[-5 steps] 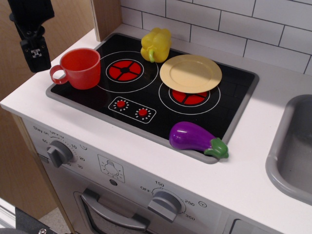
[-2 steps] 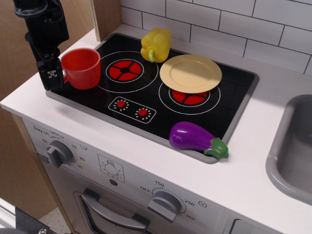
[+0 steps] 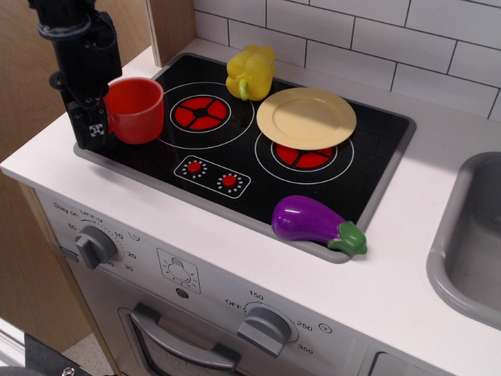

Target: Put cup on plate

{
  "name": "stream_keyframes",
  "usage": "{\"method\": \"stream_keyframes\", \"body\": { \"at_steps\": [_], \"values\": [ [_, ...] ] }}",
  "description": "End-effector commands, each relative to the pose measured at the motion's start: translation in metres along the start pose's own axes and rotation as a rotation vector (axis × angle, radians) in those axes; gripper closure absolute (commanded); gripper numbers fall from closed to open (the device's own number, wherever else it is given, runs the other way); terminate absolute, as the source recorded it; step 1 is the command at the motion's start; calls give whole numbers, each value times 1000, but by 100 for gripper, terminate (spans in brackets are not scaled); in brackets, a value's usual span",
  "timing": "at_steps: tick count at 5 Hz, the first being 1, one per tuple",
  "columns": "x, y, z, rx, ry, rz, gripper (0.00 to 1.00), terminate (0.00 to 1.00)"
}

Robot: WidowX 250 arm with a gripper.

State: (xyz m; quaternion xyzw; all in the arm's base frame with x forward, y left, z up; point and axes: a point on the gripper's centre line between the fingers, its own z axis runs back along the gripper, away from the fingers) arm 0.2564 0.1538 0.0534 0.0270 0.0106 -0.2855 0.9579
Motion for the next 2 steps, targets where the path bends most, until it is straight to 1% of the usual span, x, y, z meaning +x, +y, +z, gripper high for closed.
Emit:
{"method": "stream_keyframes", "body": {
  "at_steps": [1,2],
  "values": [
    [21,10,22,31,-67,55,100,0],
    [32,1,37,24,-102,82,100,0]
  ]
}}
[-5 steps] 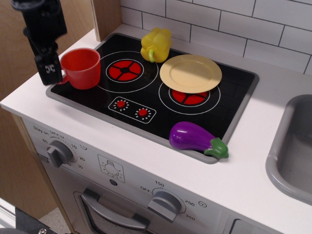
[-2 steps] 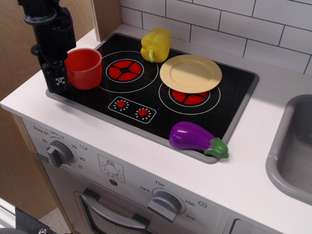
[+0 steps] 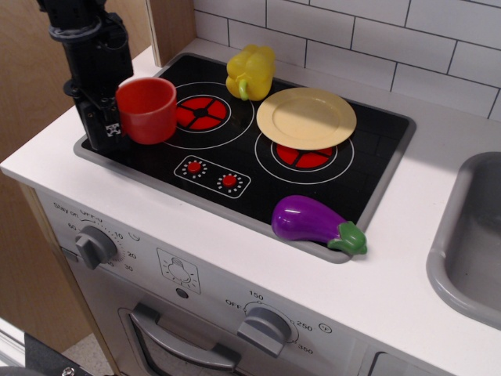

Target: Put cup on plate

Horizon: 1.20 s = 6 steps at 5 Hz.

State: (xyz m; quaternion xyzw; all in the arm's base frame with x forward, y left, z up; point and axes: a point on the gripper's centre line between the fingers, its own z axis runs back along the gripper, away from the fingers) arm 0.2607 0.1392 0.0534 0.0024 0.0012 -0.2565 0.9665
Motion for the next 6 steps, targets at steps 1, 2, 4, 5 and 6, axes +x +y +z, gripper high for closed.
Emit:
{"method": "stream_keyframes", "body": {
  "at_steps": [1,2,4,5,6],
  "values": [
    [36,-6,52,32,-92,47,100,0],
    [57,-27,57,38,-90,85,100,0],
    [99,-62,51,19,-69,128,100,0],
    [117,-71,47,23,-64,141,100,0],
    [130,-75,41,26,-55,152,100,0]
  ]
}}
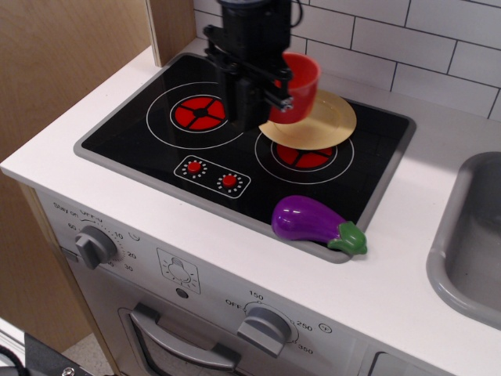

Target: Put cup on plate

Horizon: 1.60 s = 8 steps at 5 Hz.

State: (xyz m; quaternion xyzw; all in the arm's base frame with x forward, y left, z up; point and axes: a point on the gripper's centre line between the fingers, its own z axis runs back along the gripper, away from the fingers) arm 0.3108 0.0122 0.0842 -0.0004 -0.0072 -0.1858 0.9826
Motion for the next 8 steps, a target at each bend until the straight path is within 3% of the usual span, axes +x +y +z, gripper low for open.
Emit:
{"method": "stream_keyframes", "body": {
  "at_steps": [1,4,5,7,8],
  "values": [
    [31,11,6,30,-43,26,100,0],
    [36,17,-3,56,-60,57,100,0],
    [36,17,-5,66,-64,50,0,0],
    [34,17,-1,47,-61,55,0,0],
    [26,15,14,25,-72,54,0,0]
  ]
}}
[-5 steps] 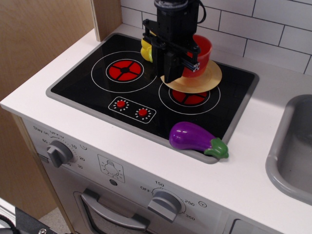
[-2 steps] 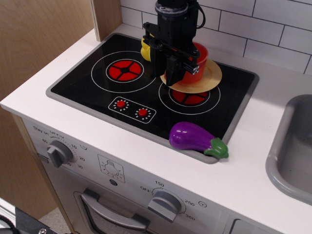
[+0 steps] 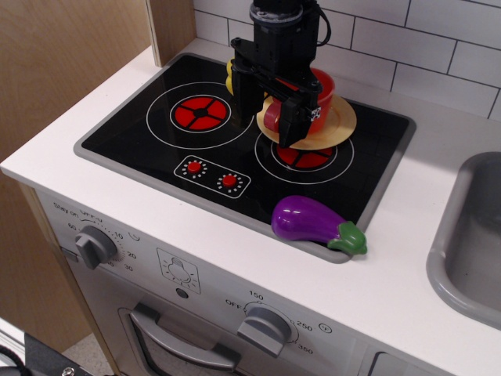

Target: Put cup on plate

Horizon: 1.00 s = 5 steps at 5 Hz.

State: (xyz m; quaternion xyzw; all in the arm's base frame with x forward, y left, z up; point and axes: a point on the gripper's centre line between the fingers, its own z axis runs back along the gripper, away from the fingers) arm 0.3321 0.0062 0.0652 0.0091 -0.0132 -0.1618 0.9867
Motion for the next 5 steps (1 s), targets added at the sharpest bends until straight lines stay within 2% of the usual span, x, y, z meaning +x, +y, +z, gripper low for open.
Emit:
{"method": "stream_keyframes", "body": {
  "at_steps": [1,2,3,4,5],
  "values": [
    [2,15,47,-4,-93,8,0,0],
    [4,18,65,-4,-134,31,0,0],
    [9,18,68,26,-93,3,0,0],
    [9,18,68,26,-93,3,0,0],
    [9,18,68,26,-93,3,0,100]
  ]
}}
